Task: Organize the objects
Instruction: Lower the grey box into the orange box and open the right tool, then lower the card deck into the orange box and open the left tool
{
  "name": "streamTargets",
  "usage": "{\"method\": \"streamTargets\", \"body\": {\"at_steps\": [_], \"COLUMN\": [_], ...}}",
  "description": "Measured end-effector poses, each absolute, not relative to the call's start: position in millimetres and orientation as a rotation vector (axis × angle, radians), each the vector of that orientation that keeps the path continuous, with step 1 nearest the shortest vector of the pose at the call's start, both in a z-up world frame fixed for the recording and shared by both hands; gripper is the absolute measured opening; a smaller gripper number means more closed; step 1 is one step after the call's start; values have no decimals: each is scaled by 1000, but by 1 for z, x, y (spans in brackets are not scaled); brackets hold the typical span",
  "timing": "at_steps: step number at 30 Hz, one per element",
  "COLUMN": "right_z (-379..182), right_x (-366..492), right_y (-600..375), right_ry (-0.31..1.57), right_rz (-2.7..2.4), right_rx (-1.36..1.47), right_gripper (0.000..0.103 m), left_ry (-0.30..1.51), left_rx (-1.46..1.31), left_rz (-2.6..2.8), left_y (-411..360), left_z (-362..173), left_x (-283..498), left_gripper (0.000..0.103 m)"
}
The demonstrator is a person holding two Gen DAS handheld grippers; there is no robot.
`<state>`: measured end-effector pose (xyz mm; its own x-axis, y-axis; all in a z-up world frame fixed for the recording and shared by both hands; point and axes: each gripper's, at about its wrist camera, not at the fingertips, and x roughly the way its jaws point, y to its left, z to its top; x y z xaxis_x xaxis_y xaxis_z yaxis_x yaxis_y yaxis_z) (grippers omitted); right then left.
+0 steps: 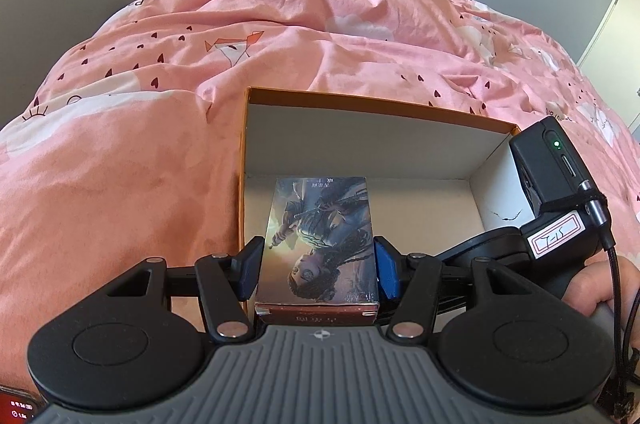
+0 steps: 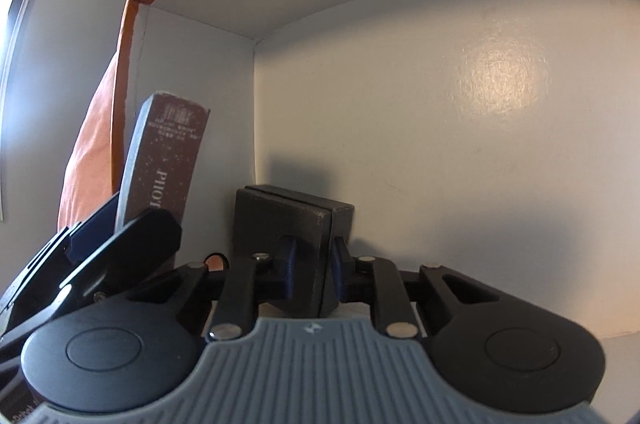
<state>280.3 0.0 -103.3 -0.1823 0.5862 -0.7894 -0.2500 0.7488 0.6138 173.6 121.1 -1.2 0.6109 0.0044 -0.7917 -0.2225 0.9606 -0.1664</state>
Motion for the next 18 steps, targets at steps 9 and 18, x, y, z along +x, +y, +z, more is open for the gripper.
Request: {"method": "streamTargets", "body": {"at_steps": [9, 18], "right_z": [-91, -74], "right_x": [284, 284], "right_y": [-17, -24], "right_ry": [1519, 1406], "right_rz": [729, 725], "right_rx": [290, 297], "right_gripper": [24, 24], "left_ry": [918, 1024], "left_rx": [-154, -43], "left_rz": [185, 255], "left_y": [98, 67], "left_z": [-3, -24], "left_x": [168, 170], "left_gripper": [66, 66]}}
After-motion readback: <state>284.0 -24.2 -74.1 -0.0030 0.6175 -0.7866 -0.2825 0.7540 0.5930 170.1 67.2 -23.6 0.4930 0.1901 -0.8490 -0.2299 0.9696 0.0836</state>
